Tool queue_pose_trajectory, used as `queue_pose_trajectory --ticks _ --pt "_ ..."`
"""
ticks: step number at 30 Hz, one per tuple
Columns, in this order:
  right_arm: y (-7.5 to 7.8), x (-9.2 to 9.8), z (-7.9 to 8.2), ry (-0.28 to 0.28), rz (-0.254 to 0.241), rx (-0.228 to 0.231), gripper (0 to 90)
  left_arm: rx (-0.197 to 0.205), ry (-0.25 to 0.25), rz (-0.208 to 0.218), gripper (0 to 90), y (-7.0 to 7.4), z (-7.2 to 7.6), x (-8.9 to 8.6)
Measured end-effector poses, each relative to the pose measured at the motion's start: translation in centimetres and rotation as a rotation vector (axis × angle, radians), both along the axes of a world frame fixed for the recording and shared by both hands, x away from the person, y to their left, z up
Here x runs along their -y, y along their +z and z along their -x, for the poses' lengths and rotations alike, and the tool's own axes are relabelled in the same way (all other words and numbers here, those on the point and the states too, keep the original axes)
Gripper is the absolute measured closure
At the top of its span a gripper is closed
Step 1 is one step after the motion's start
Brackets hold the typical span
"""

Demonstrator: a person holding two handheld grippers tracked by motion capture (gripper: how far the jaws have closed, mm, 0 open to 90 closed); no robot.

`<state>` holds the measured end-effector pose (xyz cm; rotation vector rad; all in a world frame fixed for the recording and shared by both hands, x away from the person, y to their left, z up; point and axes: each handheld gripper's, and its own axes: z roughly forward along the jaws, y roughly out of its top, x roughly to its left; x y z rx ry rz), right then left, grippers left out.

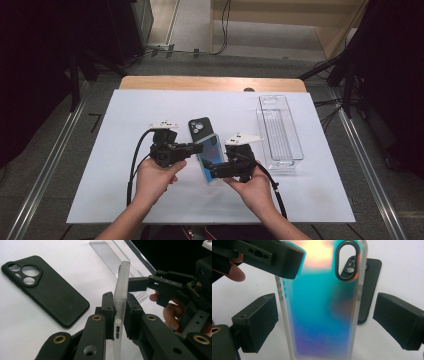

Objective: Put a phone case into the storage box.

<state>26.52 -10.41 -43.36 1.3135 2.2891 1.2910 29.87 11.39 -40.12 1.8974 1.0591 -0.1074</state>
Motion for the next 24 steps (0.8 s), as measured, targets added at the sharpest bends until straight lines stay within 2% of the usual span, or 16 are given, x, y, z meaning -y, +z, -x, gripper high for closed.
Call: queue_pose_trajectory --ticks 11,21,23,24 --pt "-0.3 -0.6 -0.3 -0.006 0.021 -0.006 4.2 -0.018 -0.004 0.018 81.0 -0.2 0.3 0.7" --pt "-0.3 -0.9 -0.3 -0.014 0.026 0.019 5.6 -0.012 -0.003 0.013 81.0 -0.4 0.7 1.3" --pt "-0.3 -0.8 -0.3 -0.015 0.025 0.017 12.7 -0.008 -0.003 0.012 81.0 -0.4 0.8 1.5" --pt "-0.3 -0.7 -0.3 -0.013 0.021 0.018 12.7 -0.009 -0.003 0.010 80.9 -0.4 0.8 1.5"
